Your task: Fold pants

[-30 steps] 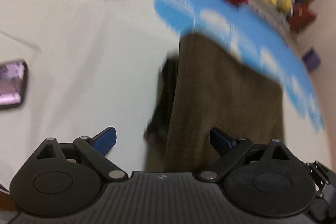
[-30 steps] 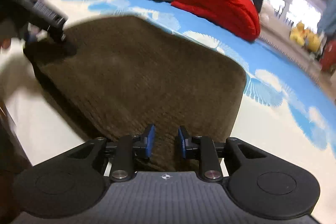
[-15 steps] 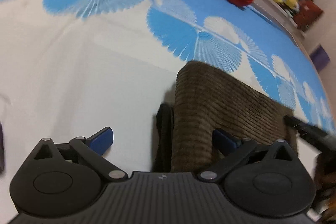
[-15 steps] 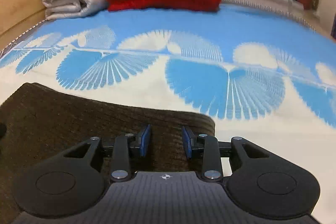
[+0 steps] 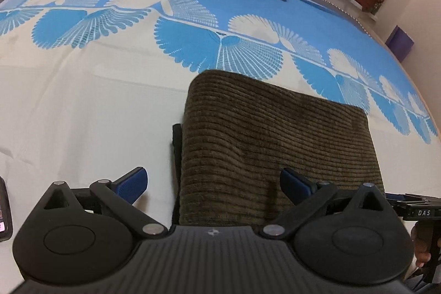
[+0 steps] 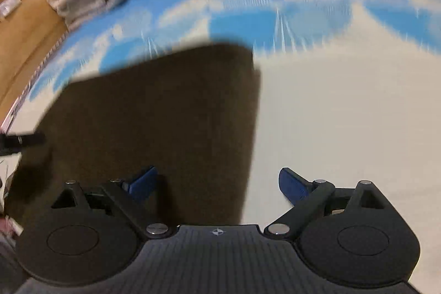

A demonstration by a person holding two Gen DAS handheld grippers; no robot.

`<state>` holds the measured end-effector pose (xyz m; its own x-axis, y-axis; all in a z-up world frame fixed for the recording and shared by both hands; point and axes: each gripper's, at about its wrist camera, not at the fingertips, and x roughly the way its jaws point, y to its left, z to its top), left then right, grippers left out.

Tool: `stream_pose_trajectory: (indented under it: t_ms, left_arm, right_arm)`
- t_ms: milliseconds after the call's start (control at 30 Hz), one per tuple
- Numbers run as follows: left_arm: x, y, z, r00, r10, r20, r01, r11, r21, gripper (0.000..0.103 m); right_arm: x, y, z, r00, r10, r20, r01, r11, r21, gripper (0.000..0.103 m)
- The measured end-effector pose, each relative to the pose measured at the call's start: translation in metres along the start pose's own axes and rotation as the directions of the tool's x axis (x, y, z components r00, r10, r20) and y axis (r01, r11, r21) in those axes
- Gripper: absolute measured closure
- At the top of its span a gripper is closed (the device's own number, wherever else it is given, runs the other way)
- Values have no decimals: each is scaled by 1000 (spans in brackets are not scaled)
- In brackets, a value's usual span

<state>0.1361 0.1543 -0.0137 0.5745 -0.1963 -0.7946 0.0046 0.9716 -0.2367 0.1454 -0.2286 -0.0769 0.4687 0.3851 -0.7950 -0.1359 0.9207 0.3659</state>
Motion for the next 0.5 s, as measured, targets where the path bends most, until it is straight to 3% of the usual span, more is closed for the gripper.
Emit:
stream_pose_trajectory:
  t_ms: [200, 500]
  left_arm:
    - [14, -6, -1, 999, 8, -32, -7, 1000, 14, 1]
    - [26, -7, -1, 998, 10, -60, -9, 1000, 14, 1]
  right_arm:
    - [6, 8, -1, 998, 64, 1, -64, 998, 3, 6]
    - [14, 19, 6, 996, 91, -20, -92, 995, -30, 5]
